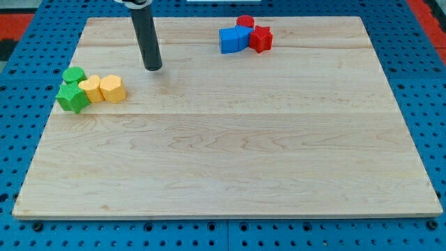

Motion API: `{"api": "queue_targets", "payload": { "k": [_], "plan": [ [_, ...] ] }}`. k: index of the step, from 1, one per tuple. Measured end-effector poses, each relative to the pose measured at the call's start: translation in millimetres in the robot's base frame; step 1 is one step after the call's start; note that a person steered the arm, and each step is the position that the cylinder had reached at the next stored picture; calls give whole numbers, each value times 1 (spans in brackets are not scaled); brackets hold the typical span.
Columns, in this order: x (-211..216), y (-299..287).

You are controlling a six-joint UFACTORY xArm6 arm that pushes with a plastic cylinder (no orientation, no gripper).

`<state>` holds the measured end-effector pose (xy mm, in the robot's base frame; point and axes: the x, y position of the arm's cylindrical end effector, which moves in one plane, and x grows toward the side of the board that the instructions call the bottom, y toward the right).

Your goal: Make the arm on top right of the yellow hexagon

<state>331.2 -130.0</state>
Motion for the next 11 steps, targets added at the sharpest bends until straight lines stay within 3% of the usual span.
{"api": "queue_targets", "payload": {
  "k": [11],
  "plan": [
    [-1, -18]
  ]
}}
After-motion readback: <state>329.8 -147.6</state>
